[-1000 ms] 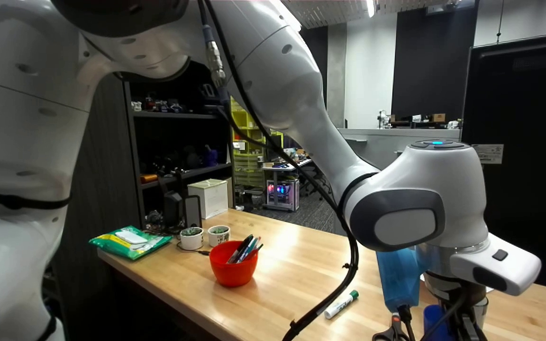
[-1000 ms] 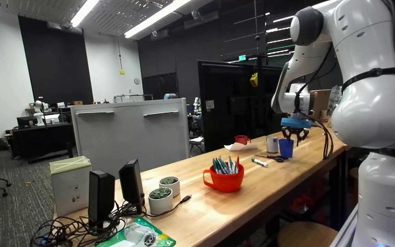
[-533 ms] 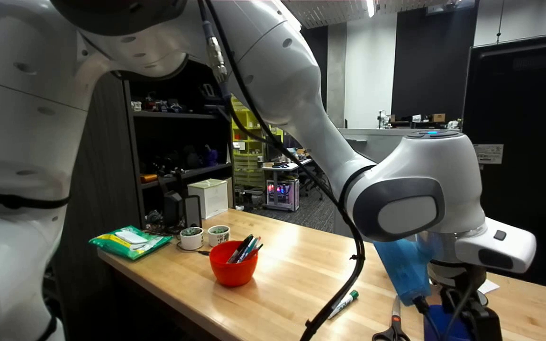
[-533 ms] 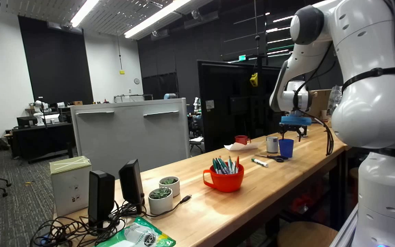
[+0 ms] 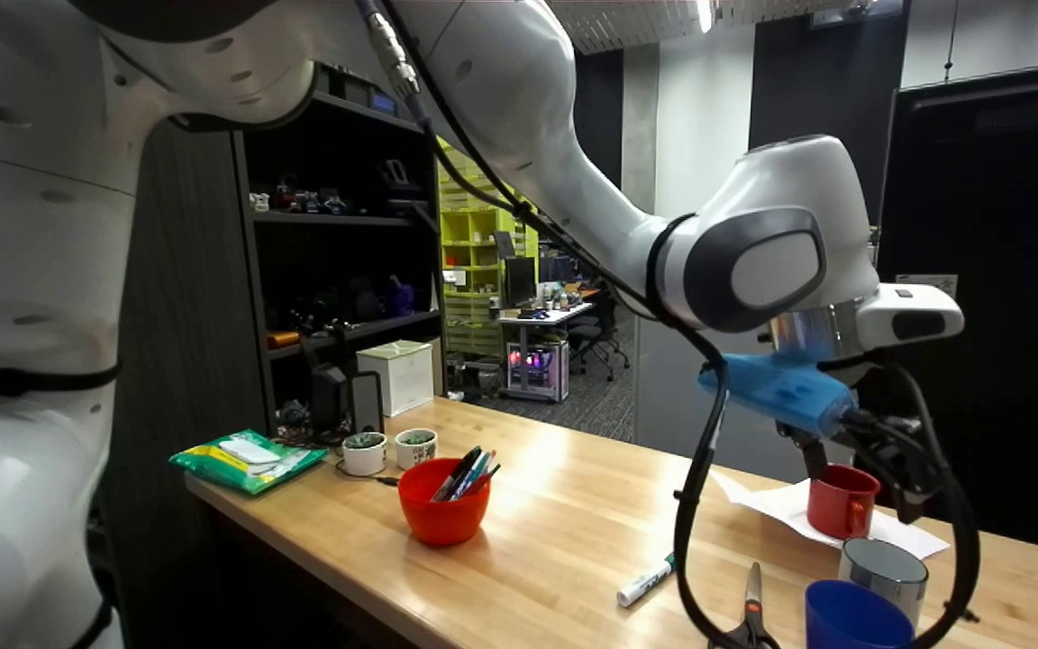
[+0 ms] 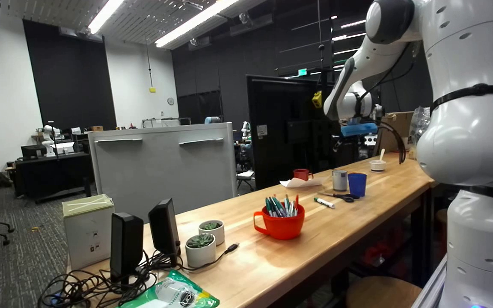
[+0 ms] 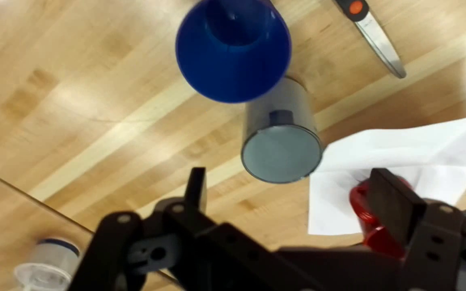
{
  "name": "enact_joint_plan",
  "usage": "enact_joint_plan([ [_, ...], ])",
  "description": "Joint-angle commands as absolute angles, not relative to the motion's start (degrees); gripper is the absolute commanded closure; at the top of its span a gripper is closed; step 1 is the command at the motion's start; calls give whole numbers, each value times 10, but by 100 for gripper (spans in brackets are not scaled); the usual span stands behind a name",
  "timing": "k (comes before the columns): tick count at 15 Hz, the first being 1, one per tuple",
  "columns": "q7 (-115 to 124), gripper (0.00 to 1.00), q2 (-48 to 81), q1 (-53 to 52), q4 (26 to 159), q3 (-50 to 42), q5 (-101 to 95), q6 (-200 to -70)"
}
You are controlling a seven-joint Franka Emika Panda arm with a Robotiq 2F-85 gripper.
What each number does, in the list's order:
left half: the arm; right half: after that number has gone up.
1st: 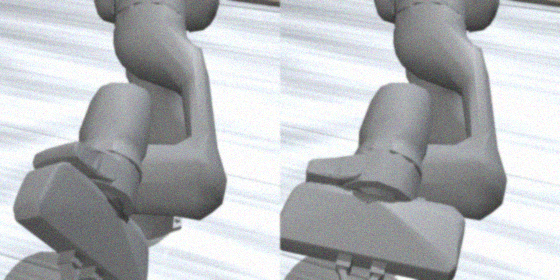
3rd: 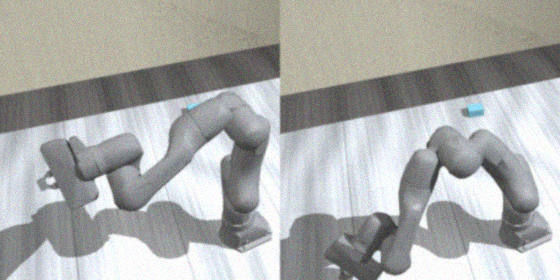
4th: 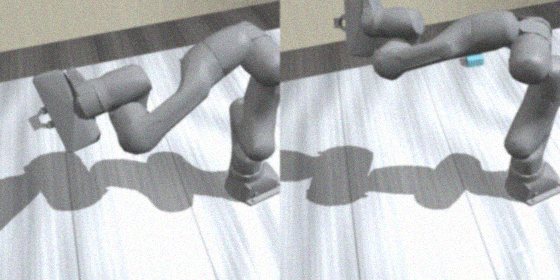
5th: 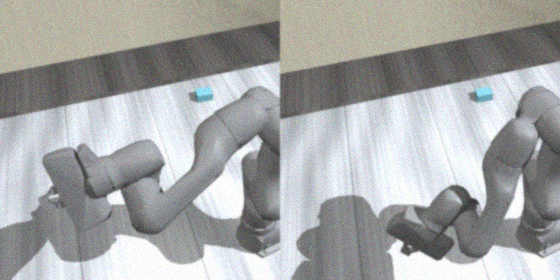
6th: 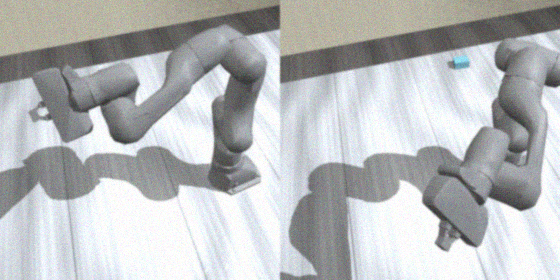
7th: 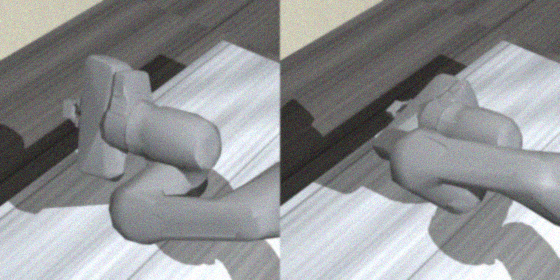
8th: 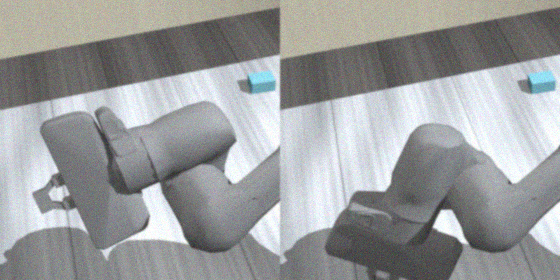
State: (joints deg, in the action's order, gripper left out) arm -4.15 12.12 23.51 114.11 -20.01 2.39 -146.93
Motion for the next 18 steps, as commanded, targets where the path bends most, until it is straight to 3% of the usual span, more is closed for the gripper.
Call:
enact_joint_plan([
  [1,-124,0,91,226,1106,-176,20,-1402],
  [6,-256,0,87,215,1049,-136,58,-1329],
  [18,-221,0,92,216,1084,-146,53,-1370],
])
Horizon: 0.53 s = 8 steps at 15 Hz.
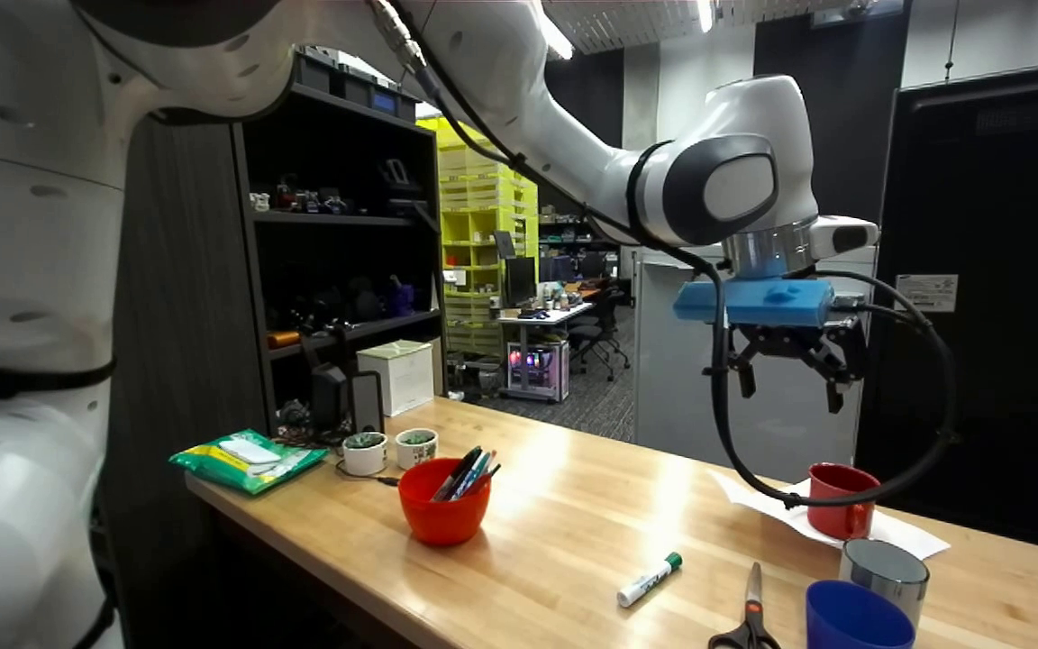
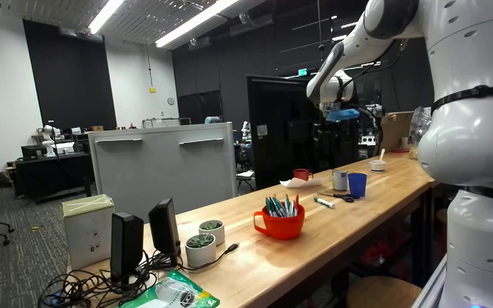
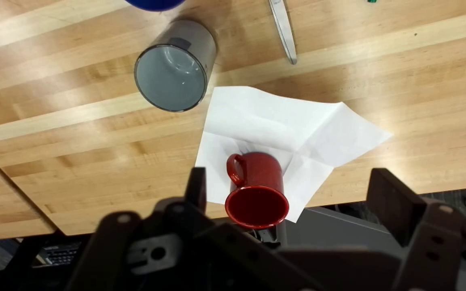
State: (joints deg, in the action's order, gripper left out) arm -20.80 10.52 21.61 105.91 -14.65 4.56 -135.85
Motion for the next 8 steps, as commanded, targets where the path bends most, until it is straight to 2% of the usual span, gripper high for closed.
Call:
enact_joint_plan([
  [1,-226,0,86,216,1096,-145,55,-1372],
  [8,-261,0,44,215,1180,-148,46,-1398],
])
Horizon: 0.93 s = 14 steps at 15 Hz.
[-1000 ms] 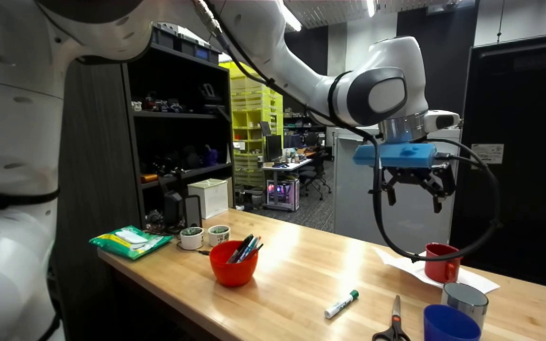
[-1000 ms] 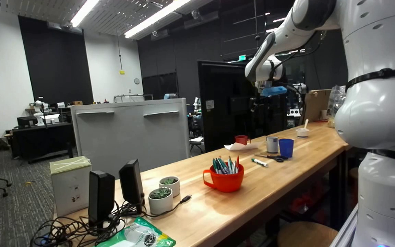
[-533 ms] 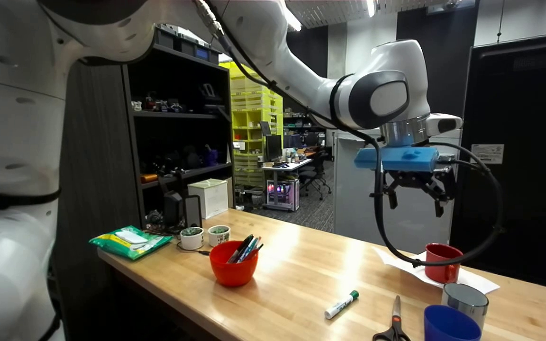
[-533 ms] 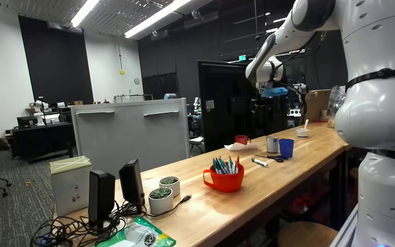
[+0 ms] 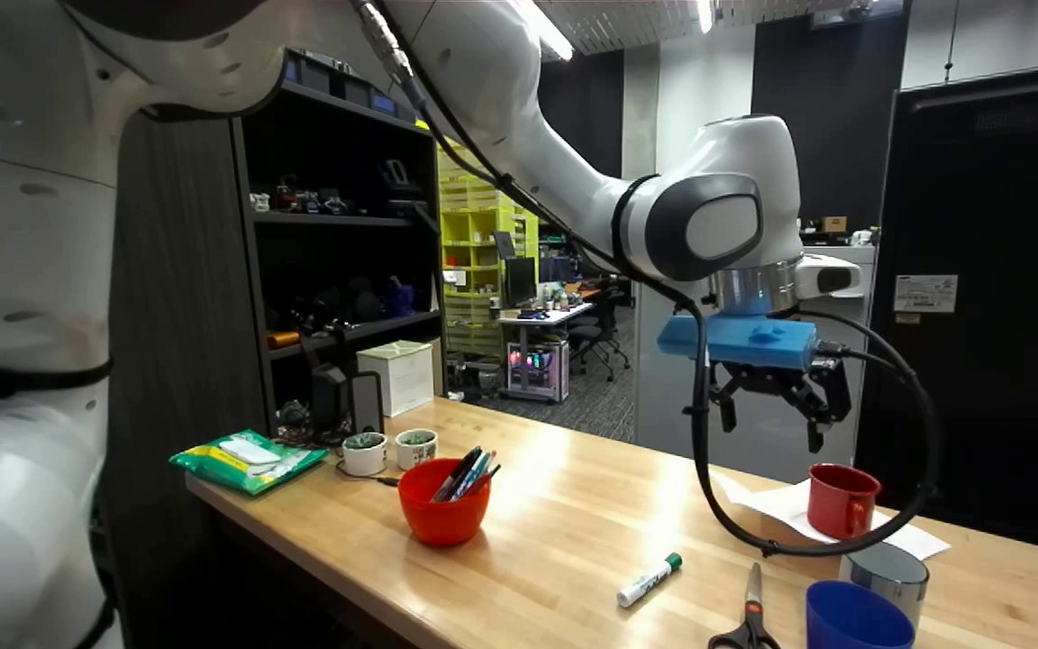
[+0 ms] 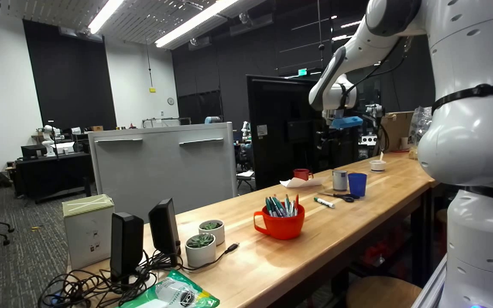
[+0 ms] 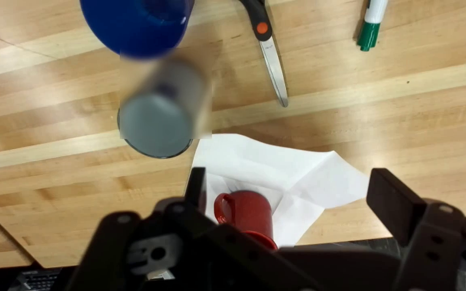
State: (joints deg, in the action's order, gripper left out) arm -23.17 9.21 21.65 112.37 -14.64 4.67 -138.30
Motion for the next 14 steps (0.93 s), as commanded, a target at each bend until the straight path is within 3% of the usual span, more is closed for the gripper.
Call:
enact_joint_plan([
  [1,-269,0,31,215,1196,-149,43,-1399],
  [14,-525,0,-114,174,1376,-175,142,-1358],
])
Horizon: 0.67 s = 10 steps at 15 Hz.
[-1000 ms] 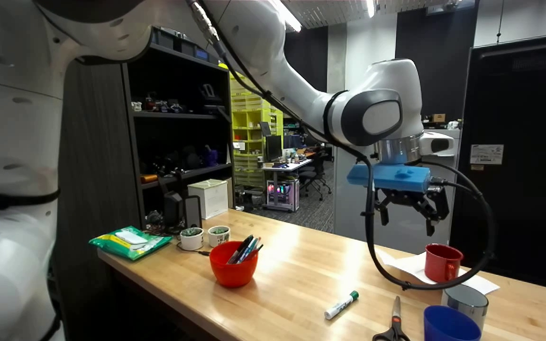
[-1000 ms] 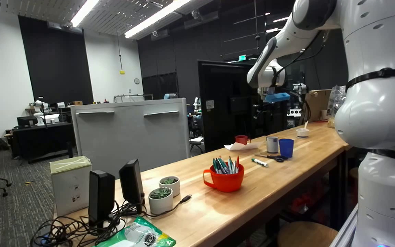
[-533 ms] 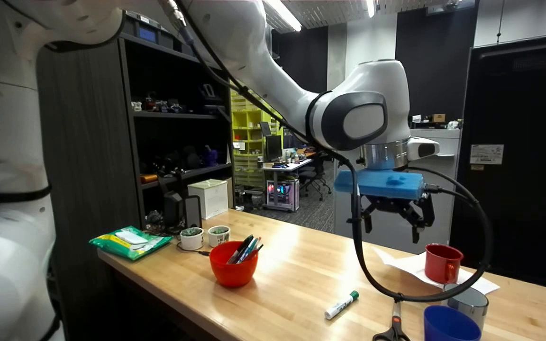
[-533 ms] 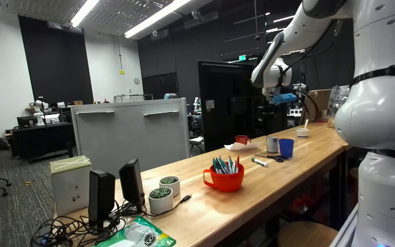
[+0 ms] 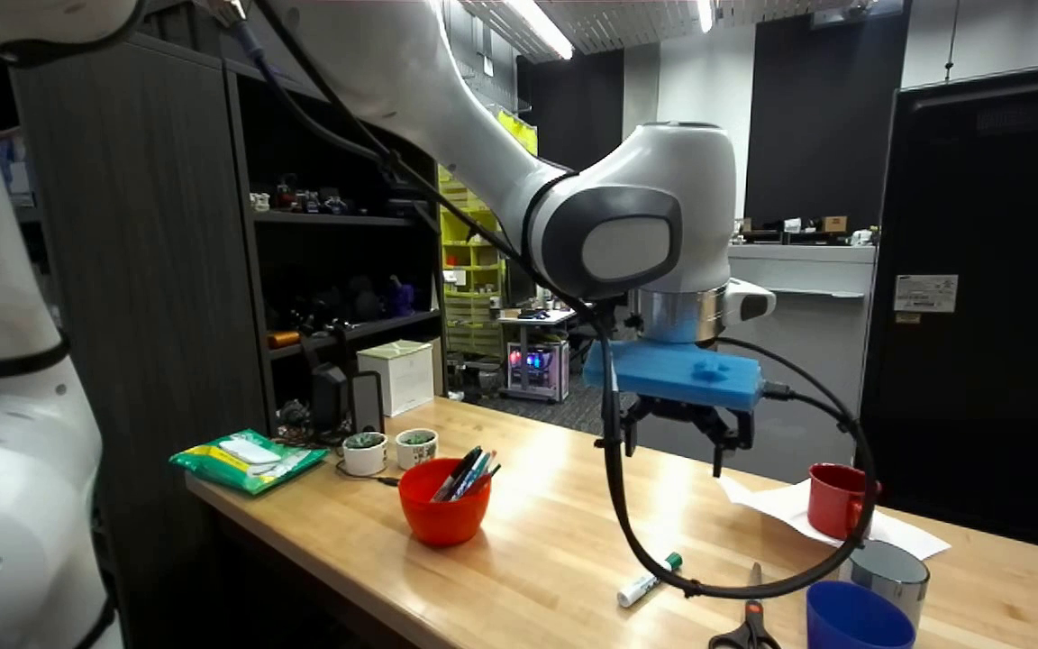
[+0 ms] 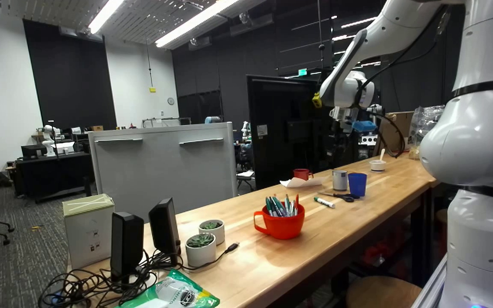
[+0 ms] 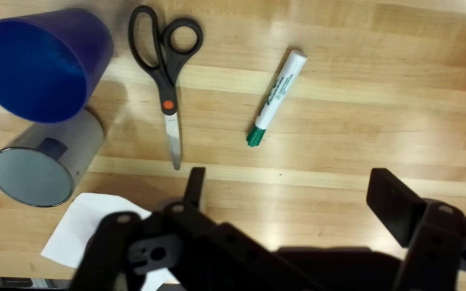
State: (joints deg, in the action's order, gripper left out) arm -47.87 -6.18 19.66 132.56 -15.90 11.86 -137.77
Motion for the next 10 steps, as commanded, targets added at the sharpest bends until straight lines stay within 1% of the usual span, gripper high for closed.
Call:
enact_joint_plan([
  [1,-533,0,-123,168,1389,-177,143,-1351],
  [10,-586,0,-204,132,1499,-191,149,-1301],
])
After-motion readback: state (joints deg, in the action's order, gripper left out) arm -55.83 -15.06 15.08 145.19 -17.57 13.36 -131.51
